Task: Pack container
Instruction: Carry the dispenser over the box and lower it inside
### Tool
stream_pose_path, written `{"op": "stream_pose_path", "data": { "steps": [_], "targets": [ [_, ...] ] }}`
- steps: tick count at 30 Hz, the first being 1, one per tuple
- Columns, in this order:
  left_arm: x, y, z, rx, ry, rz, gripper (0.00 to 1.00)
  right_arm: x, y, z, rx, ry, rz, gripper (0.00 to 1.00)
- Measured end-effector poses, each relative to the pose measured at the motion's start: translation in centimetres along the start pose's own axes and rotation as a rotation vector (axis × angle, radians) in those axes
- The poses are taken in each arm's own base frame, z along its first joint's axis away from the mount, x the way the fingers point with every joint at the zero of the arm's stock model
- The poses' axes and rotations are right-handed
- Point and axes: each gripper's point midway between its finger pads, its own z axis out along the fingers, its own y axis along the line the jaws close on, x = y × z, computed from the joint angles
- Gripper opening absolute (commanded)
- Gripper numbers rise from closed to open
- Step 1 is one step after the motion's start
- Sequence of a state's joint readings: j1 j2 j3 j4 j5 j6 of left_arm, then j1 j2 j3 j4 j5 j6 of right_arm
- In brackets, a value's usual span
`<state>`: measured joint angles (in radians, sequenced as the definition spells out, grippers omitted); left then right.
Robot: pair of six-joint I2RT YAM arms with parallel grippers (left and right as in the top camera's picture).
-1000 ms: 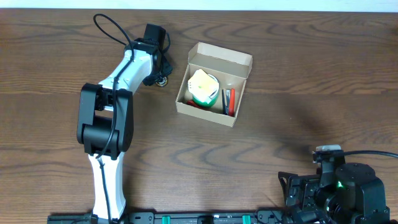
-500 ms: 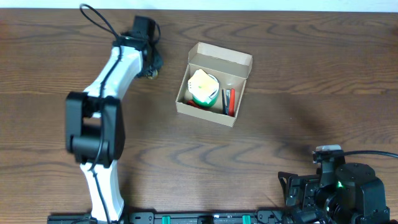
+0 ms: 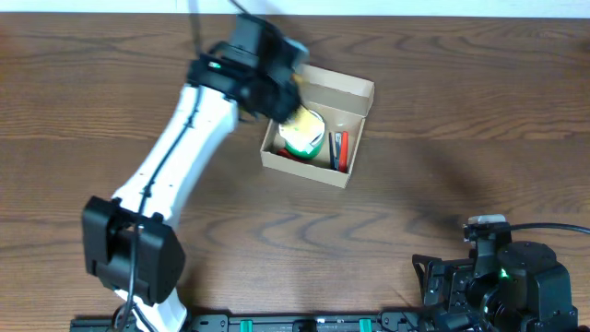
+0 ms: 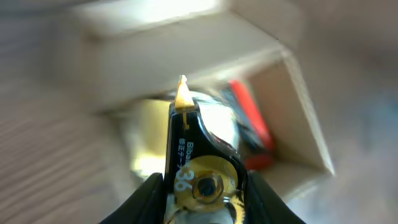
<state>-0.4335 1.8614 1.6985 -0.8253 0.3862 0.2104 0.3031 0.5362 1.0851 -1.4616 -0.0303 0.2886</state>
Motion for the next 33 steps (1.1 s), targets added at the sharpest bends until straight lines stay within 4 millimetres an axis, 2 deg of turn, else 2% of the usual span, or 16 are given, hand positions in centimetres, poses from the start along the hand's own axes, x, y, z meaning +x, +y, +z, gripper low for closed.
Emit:
{"op": "stream_pose_path", "data": {
  "steps": [4, 7, 11, 13, 21, 26, 29, 33],
  "targets": [
    [0.7, -4.9, 1.8, 0.101, 0.048, 0.187, 0.06, 0.0, 0.0, 0.0, 0.000, 0.000, 0.000, 0.99],
    [0.7, -7.3, 2.8, 0.121, 0.054, 0.280, 0.06, 0.0, 0.0, 0.0, 0.000, 0.000, 0.000, 0.99],
    [0.6, -8.9, 4.1, 0.130, 0.055, 0.357, 0.06, 0.0, 0.0, 0.0, 0.000, 0.000, 0.000, 0.99],
    [0.7, -8.8, 5.0, 0.128, 0.060, 0.366, 0.06, 0.0, 0.0, 0.0, 0.000, 0.000, 0.000, 0.99],
    [2.6, -6.1, 10.2, 0.065, 0.130, 0.292, 0.06, 0.0, 0.0, 0.0, 0.000, 0.000, 0.000, 0.99],
    [2.7, -5.7, 10.7, 0.052, 0.130, 0.275, 0.27, 0.0, 0.0, 0.0, 0.000, 0.000, 0.000, 0.99],
    [2.7, -5.6, 10.7, 0.044, 0.133, 0.257, 0.45, 0.0, 0.0, 0.0, 0.000, 0.000, 0.000, 0.99],
    [3.1, -5.6, 10.6, 0.041, 0.150, 0.224, 0.52, 0.0, 0.0, 0.0, 0.000, 0.000, 0.000, 0.99]
  ]
}}
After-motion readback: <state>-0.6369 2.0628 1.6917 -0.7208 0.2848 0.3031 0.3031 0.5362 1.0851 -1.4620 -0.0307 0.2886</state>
